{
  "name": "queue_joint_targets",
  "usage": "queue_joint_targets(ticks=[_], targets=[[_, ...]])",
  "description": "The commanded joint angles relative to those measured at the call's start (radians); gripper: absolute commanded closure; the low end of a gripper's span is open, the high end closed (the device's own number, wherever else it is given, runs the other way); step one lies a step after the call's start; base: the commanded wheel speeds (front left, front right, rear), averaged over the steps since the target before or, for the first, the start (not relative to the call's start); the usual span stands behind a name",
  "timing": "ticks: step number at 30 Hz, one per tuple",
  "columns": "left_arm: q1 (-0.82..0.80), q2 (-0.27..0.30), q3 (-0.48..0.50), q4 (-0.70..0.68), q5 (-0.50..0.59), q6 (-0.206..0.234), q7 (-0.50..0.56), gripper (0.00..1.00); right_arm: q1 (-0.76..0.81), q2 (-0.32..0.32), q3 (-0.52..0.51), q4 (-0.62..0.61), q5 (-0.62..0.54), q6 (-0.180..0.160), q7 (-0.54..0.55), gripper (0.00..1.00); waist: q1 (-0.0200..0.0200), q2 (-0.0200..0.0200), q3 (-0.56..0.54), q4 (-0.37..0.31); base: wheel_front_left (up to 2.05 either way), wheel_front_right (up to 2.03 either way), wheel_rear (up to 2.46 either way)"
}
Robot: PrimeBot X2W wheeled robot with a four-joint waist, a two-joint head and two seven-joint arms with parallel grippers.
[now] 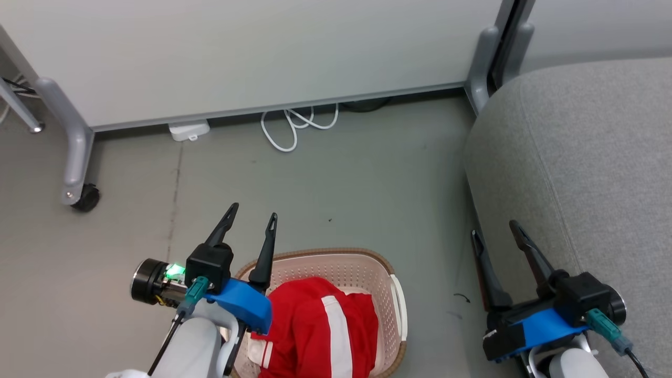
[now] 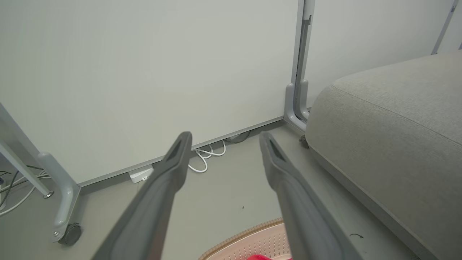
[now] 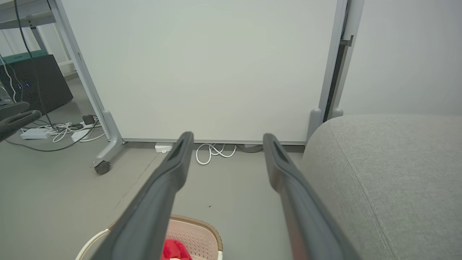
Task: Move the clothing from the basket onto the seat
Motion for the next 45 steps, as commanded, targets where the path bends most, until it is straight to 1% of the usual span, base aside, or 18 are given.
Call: queue_joint_targets(ticks=[1, 6, 14, 20, 23, 25, 30, 36, 41, 45], targets=[[-0.027, 0.006, -0.007, 0.016, 0.003, -0.005, -0.003, 0.00, -0.018, -0.005, 0.002, -0.005, -0.006, 0.000, -0.004, 0.00, -0.0001, 0.0000, 0.044, -0.030, 0.00, 0.00, 0.00], [-0.108, 0.009, -0.070, 0.130, 0.012, -0.015, -0.003, 0.00, -0.071, -0.005, 0.011, -0.019, -0.009, 0.000, -0.004, 0.00, -0.0001, 0.0000, 0.134, -0.065, 0.00, 0.00, 0.00], [-0.233, 0.013, -0.207, 0.369, 0.006, -0.018, -0.003, 0.00, -0.160, -0.005, 0.036, -0.043, -0.011, 0.000, -0.004, 0.00, -0.0001, 0.0000, 0.277, -0.118, 0.00, 0.00, 0.00], [-0.323, 0.010, -0.320, 0.564, -0.045, -0.018, 0.014, 0.00, -0.213, -0.005, 0.046, -0.058, -0.016, 0.000, -0.004, 0.00, -0.0001, 0.0000, 0.369, -0.153, 0.00, 0.00, 0.00], [-0.359, 0.006, -0.361, 0.632, -0.079, -0.018, 0.027, 0.00, -0.231, -0.005, 0.040, -0.068, -0.017, 0.000, -0.004, 0.00, -0.0001, 0.0000, 0.413, -0.165, 0.00, 0.00, 0.00], [-0.379, 0.008, -0.384, 0.676, -0.099, -0.018, 0.054, 0.00, -0.242, -0.005, 0.038, -0.077, -0.017, 0.000, -0.004, 0.00, -0.0001, 0.0000, 0.444, -0.172, 0.00, 0.00, 0.00], [-0.425, 0.007, -0.445, 0.728, -0.161, -0.019, 0.146, 0.00, -0.271, -0.005, 0.033, -0.101, -0.019, 0.000, -0.004, 0.00, -0.0001, 0.0000, 0.524, -0.185, 0.00, 0.00, 0.00], [-0.475, 0.032, -0.516, 0.747, -0.232, -0.019, 0.276, 0.00, -0.297, -0.005, 0.029, -0.130, -0.018, 0.000, -0.004, 0.00, -0.0001, 0.0000, 0.604, -0.193, 0.00, 0.00, 0.00], [-0.520, 0.054, -0.540, 0.759, -0.267, -0.019, 0.352, 0.00, -0.314, -0.006, 0.023, -0.154, -0.014, 0.000, -0.004, 0.00, -0.0001, 0.0000, 0.658, -0.199, 0.00, 0.00, 0.00], [-0.552, 0.063, -0.540, 0.765, -0.298, -0.019, 0.400, 0.00, -0.320, -0.005, 0.019, -0.170, -0.010, 0.000, -0.004, 0.00, -0.0001, 0.0000, 0.697, -0.209, 0.00, 0.00, 0.00]])
